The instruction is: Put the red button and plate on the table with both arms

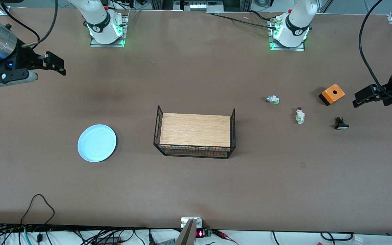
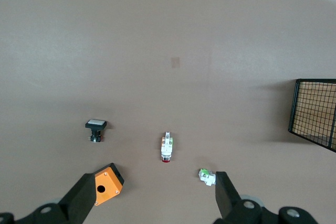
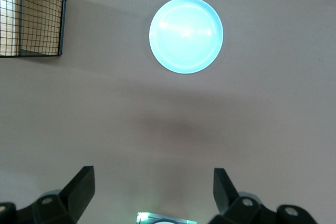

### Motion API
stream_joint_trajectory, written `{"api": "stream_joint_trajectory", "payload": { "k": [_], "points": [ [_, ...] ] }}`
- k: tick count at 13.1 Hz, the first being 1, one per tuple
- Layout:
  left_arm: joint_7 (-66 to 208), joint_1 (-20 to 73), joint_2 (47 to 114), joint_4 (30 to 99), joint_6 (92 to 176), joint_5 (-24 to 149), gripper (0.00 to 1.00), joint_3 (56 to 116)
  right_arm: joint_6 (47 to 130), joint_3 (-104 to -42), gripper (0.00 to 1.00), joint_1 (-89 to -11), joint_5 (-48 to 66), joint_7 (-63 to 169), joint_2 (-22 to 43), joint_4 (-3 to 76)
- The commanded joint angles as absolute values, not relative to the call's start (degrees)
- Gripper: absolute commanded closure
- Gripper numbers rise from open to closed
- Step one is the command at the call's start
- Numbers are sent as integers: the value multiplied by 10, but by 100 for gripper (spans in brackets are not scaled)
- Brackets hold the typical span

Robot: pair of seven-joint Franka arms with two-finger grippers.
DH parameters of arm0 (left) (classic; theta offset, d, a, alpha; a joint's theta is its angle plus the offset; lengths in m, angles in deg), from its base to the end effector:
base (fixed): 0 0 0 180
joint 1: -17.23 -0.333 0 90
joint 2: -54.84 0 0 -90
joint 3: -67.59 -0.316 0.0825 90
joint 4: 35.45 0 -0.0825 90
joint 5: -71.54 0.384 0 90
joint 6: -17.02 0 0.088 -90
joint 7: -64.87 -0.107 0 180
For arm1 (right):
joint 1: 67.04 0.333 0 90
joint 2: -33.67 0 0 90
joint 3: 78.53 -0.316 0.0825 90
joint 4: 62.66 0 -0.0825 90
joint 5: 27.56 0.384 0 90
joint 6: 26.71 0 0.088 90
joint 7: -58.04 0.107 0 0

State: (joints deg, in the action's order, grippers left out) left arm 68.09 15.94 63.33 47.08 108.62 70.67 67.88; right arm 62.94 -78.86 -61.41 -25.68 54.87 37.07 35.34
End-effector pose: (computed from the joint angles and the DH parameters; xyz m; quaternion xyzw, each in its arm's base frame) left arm 0.6027 0.0092 0.6029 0.9993 0.0370 0.0049 0.0081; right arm 0.5282 0.0588 0.5906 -0.9958 -0.0789 0.0436 0.0152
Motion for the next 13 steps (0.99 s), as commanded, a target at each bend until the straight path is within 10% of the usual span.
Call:
{"api": "stream_joint_trajectory", "payload": {
  "k": [1,13],
  "points": [
    [672,156,621,481,1091,699,0,682,618,-792,0,-617,-262,544,367,340],
    [672,155,621,482,1088,699,0,681,552,-784,0,-647,-299,546,333,336]
  ]
}}
